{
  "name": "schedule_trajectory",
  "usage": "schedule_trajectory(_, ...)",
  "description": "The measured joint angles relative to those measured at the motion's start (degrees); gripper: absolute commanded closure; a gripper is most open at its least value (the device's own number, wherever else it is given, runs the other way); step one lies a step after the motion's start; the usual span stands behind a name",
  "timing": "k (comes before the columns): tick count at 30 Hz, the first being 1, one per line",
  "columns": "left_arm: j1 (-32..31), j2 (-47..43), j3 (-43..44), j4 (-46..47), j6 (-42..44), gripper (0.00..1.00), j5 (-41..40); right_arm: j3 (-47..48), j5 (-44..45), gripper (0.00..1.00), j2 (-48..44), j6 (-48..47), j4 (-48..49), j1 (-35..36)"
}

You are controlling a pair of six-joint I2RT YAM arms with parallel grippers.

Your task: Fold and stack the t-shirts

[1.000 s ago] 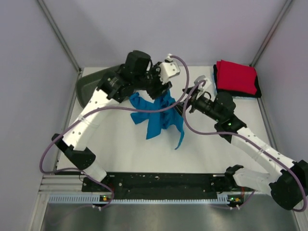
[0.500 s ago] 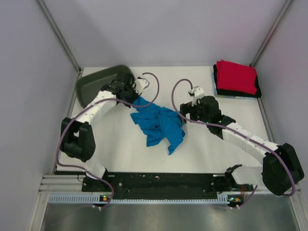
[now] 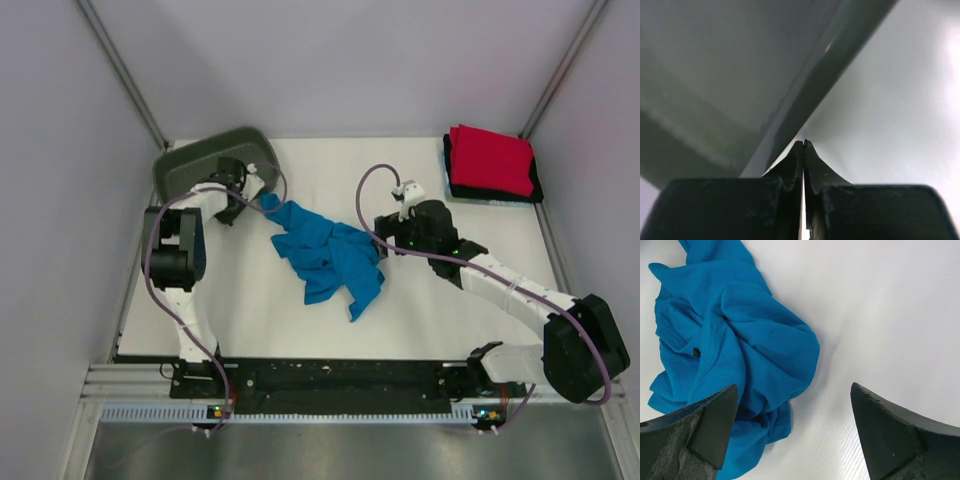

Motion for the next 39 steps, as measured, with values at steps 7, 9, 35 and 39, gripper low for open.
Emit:
schedule_trajectory(7,10.51,5.84,7.67,6.86,0.83,0.98,-10.47,0.00,0.26,0.06,0.17,-0.02,-1.36,0.00)
schedule_trajectory(9,12.76,6.43,9.51,8.55,0.96,0.93,-12.39,0.02,0.02,0.07,0.26,-0.07,-2.45,-0.02)
schedule_trajectory(35,8.74,-30.38,-17.55,-0.72,-5.84,0.34,18.64,0.96,10.47,1.00,12.85,2.12,-18.93,23.96)
schedule_trajectory(39,8.68,-32.96,-20.50,-2.29,-7.19,0.33,21.09,4.87,8.00,1.00,12.87,-1.14,-18.91,24.68)
